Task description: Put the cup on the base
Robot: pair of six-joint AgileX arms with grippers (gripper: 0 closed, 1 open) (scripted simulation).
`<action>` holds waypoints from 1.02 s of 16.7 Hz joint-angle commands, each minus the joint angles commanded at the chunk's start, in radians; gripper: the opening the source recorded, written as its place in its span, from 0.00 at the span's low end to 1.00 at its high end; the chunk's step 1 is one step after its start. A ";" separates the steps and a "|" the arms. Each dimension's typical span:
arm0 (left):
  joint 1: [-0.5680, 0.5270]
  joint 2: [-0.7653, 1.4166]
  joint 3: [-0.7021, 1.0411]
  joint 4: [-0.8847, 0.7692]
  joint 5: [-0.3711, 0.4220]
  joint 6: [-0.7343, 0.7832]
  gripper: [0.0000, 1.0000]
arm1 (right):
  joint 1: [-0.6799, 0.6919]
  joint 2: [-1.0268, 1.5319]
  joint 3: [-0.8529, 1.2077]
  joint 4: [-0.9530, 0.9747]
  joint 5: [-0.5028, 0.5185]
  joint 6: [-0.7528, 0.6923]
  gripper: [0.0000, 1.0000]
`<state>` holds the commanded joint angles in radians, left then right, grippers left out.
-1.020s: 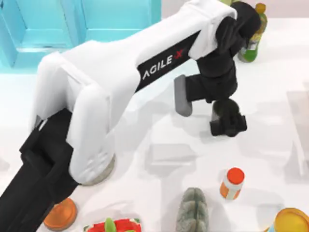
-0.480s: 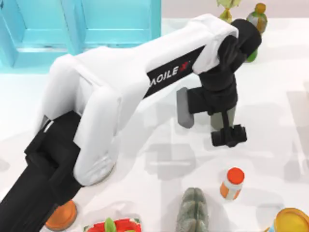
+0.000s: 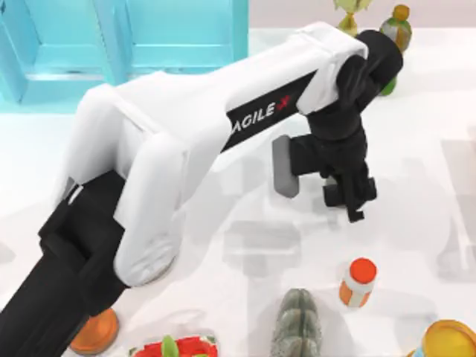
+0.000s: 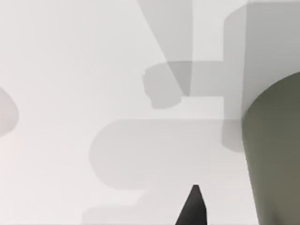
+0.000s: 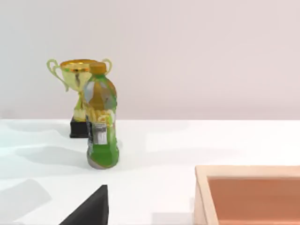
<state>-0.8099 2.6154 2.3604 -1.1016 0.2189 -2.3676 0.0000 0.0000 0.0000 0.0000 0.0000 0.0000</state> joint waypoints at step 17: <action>0.031 -0.038 -0.032 -0.016 -0.008 0.103 0.00 | 0.000 0.000 0.000 0.000 0.000 0.000 1.00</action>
<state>-0.7792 2.5770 2.3283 -1.1178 0.2111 -2.2642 0.0000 0.0000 0.0000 0.0000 0.0000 0.0000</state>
